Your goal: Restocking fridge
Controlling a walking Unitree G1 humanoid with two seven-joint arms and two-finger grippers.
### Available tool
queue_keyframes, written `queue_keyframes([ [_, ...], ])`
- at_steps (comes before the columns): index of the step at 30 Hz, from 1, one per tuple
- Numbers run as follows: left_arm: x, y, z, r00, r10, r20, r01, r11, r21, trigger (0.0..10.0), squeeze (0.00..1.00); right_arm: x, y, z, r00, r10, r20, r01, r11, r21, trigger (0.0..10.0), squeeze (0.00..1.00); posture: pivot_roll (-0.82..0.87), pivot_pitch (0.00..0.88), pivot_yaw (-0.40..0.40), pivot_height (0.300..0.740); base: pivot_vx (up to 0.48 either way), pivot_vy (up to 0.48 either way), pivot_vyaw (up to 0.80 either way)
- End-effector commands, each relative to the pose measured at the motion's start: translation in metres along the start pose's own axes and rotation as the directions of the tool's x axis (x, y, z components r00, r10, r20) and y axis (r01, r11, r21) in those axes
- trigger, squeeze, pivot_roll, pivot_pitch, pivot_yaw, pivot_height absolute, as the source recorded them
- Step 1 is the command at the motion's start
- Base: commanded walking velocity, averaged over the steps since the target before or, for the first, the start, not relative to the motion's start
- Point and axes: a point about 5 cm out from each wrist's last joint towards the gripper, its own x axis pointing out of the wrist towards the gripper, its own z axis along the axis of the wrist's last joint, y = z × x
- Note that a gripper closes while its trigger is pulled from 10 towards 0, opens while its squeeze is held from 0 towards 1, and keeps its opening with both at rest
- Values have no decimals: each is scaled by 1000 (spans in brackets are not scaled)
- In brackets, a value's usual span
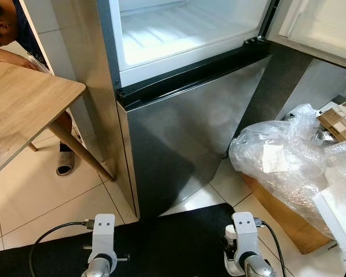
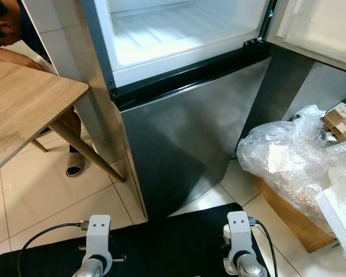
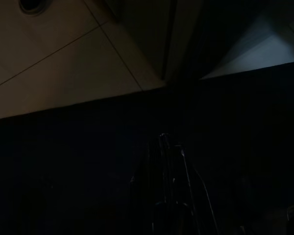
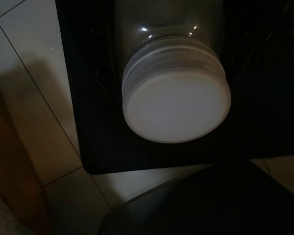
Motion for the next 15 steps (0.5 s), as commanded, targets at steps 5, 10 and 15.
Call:
queue_keyframes([
  [5, -3, 2, -6, 1000, -2, -12, 3, 1000, 20, 10000, 0, -1, 1, -2, 1000, 16, -4, -16, 999, -41, 10000, 0, -139, 98, -21, 740, 0, 0, 269],
  [10, -3, 2, -6, 1000, -3, -10, 3, 1000, 24, 10000, 0, -1, 2, -3, 1000, 20, -7, -21, 998, -51, 10000, 0, -137, 94, -20, 740, 0, 0, 800],
  [15, -3, 2, -6, 1000, -2, -11, 2, 1000, 27, 10000, 0, -1, 2, -4, 1000, 21, -9, -21, 999, -49, 10000, 0, -136, 90, -20, 740, 0, 0, 800],
])
